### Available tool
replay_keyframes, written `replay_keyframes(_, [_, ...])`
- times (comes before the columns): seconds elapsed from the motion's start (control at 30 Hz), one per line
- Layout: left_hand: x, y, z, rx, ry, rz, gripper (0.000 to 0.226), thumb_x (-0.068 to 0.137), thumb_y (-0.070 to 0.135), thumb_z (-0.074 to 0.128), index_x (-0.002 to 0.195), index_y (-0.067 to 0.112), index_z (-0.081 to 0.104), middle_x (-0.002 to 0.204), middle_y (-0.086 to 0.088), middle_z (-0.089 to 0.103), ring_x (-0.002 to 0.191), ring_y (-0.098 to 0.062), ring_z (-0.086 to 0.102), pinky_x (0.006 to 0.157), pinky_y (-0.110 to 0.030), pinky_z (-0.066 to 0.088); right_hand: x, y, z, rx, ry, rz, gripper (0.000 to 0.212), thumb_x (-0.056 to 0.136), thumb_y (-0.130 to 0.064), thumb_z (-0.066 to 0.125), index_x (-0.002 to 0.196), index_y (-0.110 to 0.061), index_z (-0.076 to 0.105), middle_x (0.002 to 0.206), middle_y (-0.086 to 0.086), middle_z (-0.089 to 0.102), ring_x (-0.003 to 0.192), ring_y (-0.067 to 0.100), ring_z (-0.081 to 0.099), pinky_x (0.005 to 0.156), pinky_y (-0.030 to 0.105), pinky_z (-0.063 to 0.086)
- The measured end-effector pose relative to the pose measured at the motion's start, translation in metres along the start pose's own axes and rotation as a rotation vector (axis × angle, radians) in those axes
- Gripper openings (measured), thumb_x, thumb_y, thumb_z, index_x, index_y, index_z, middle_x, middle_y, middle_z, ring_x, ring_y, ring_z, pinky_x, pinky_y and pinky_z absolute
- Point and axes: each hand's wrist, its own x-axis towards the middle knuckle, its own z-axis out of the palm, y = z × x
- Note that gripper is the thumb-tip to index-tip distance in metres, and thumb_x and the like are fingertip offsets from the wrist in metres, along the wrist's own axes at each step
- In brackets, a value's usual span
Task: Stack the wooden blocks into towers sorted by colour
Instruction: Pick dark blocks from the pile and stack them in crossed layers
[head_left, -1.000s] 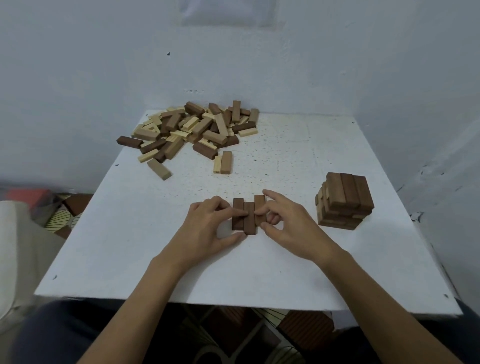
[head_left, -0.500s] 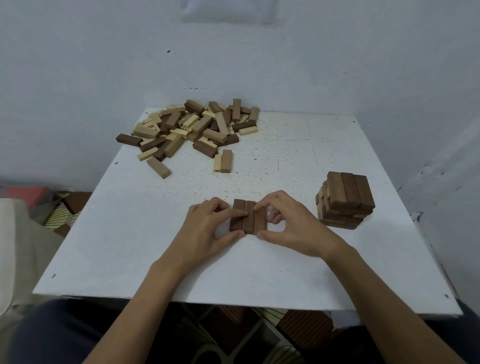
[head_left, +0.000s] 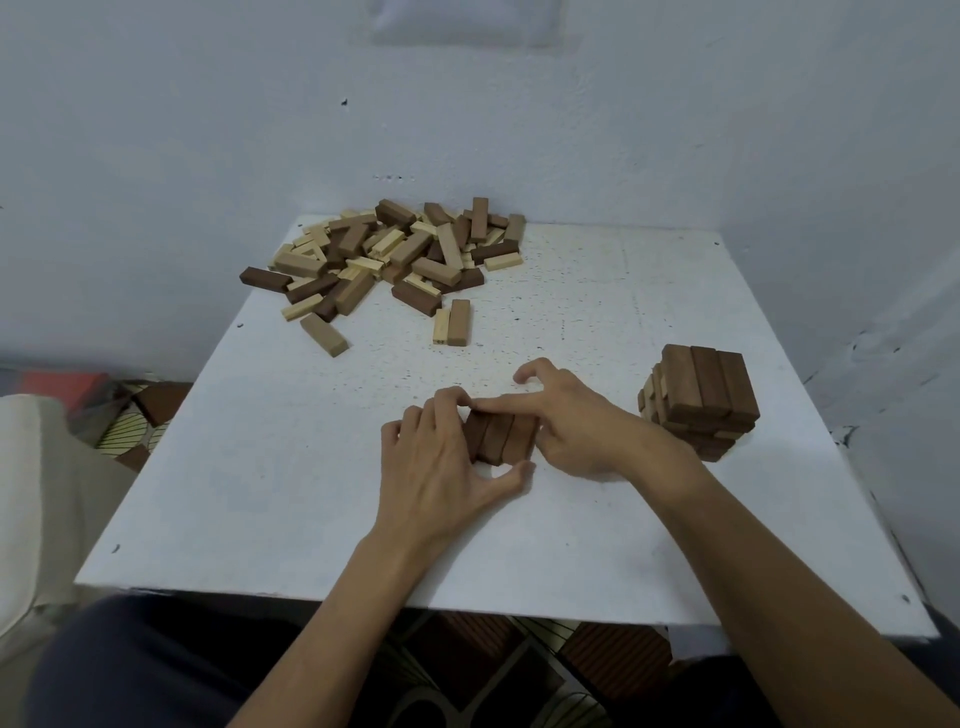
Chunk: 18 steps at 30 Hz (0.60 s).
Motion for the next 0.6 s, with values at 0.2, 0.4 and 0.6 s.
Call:
replay_keyframes(0.2, [0.01, -0.029, -0.016, -0.224, -0.199, 0.202, 0.066, 0.07, 0.054, 0.071, 0.121, 0.028, 0.039, 0.109, 0.015, 0.053, 0.1, -0.006, 0.047, 0.097, -0.029, 0.033, -0.016, -0.002, -0.002, -0.039, 0.061, -0.027, 0.058, 0.086, -0.032, 0.063, 0.139, -0.038, 0.042, 0.145, -0.014, 0.029, 0.121, 0.014, 0.034, 0.097, 0.029, 0.038])
replay_keyframes(0.4, [0.019, -0.04, -0.024, -0.387, -0.409, 0.271, 0.053, 0.075, 0.048, 0.066, 0.121, 0.029, 0.05, 0.131, 0.017, 0.05, 0.122, -0.003, 0.044, 0.099, -0.017, 0.037, -0.031, 0.001, 0.01, 0.022, 0.193, -0.044, 0.047, 0.083, -0.046, 0.071, 0.123, -0.033, 0.05, 0.123, -0.02, 0.051, 0.104, 0.009, 0.038, 0.086, 0.026, 0.041])
replay_keyframes(0.6, [0.019, -0.04, -0.024, -0.378, -0.391, 0.259, 0.044, 0.075, 0.047, 0.071, 0.113, 0.031, 0.056, 0.129, 0.02, 0.054, 0.118, -0.003, 0.047, 0.096, -0.012, 0.035, -0.034, 0.003, 0.015, 0.088, 0.222, -0.01, 0.052, 0.078, -0.053, 0.074, 0.121, -0.032, 0.054, 0.122, -0.02, 0.053, 0.107, 0.007, 0.039, 0.09, 0.027, 0.042])
